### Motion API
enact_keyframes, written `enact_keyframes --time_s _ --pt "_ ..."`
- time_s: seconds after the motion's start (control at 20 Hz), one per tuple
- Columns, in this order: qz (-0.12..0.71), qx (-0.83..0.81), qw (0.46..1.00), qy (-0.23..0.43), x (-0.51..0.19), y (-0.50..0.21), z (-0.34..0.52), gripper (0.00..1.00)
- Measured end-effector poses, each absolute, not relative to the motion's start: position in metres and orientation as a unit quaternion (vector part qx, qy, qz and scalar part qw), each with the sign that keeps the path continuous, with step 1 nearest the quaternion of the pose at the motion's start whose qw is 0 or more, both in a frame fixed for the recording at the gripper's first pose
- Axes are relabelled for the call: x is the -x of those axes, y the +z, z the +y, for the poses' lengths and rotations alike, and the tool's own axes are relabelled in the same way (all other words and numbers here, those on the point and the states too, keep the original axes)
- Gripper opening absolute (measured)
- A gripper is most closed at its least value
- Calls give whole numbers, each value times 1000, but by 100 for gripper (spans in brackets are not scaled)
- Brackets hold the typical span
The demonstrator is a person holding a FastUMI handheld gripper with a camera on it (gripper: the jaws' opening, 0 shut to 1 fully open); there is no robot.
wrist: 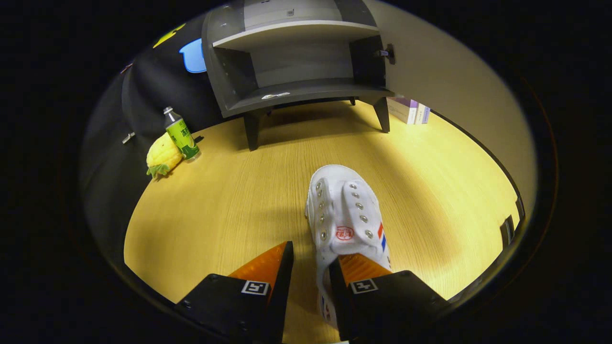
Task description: Open the shoe cabinet door, grab the shoes and put them into the shoe cabinet, then close the shoe cabinet door.
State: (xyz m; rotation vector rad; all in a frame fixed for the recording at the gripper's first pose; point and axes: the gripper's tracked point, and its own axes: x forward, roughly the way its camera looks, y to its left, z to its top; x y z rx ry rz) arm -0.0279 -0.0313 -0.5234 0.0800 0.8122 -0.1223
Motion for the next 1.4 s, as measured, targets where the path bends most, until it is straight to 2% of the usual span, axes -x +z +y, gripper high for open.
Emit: enact_keyframes --time_s 0.25,0.35,0.6,0.65,0.95,1.15,1.4 --pt "397 -10 915 -73 17 -532 -44 36" --pt "398 -9 915 -70 21 -525 -44 13" --pt "398 -7 915 -69 19 -519 -45 13" --pt "401 -2 914 -68 20 -524 -44 5" --pt "402 4 912 -74 18 -506 -45 5" --pt "386 4 920 -72 8 -461 -36 5" --pt "319 12 945 -67 -22 -356 -19 5"
